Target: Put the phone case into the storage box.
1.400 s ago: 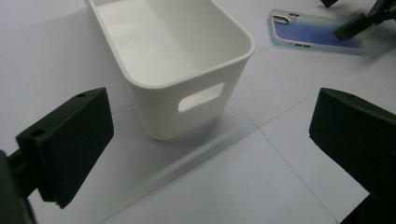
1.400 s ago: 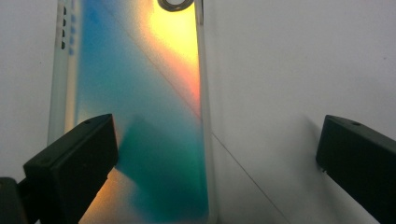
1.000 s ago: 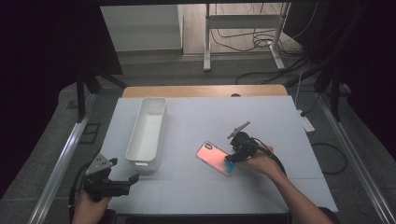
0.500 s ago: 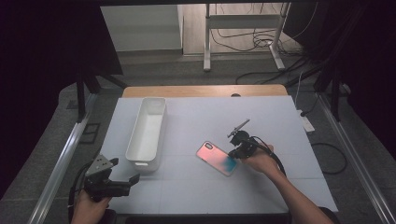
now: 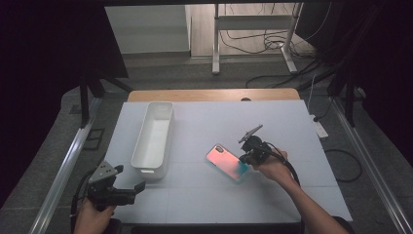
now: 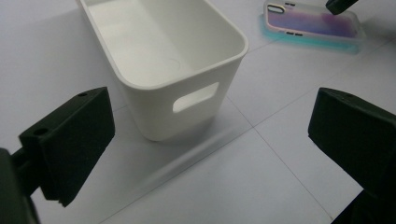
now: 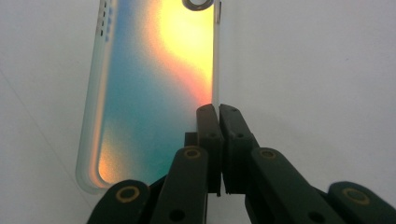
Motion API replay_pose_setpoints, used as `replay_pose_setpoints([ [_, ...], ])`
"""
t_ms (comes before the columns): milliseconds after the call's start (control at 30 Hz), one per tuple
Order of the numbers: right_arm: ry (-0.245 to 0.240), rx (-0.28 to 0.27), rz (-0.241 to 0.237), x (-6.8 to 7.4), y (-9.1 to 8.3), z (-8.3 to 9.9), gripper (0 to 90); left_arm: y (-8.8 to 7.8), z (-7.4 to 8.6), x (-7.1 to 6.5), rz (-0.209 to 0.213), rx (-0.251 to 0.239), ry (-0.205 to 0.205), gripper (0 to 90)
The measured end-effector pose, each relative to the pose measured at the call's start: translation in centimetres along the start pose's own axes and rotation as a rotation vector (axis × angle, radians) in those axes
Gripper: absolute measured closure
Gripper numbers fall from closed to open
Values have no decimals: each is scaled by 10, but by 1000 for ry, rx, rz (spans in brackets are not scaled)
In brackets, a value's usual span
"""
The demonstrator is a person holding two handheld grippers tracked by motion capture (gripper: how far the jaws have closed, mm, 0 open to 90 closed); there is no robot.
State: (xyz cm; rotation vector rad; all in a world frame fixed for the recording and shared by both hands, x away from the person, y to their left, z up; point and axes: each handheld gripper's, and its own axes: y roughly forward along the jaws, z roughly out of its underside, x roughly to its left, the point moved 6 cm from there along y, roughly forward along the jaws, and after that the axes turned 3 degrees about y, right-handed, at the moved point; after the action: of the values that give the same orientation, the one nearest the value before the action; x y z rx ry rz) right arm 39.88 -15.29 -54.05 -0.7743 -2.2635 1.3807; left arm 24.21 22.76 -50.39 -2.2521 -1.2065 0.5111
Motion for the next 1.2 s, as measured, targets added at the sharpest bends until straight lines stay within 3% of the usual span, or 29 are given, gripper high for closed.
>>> replay_pose_setpoints([
  [500, 33, -130, 3, 2, -31, -3, 880, 0, -1, 2, -14, 0, -20, 7],
  [833, 46, -189, 14, 3, -50, 2, 882, -1, -2, 1, -19, 18, -20, 7],
  [1200, 52, -254, 11, 5, -66, 6, 883, -4, -18, -4, 9, -23, -5, 3],
])
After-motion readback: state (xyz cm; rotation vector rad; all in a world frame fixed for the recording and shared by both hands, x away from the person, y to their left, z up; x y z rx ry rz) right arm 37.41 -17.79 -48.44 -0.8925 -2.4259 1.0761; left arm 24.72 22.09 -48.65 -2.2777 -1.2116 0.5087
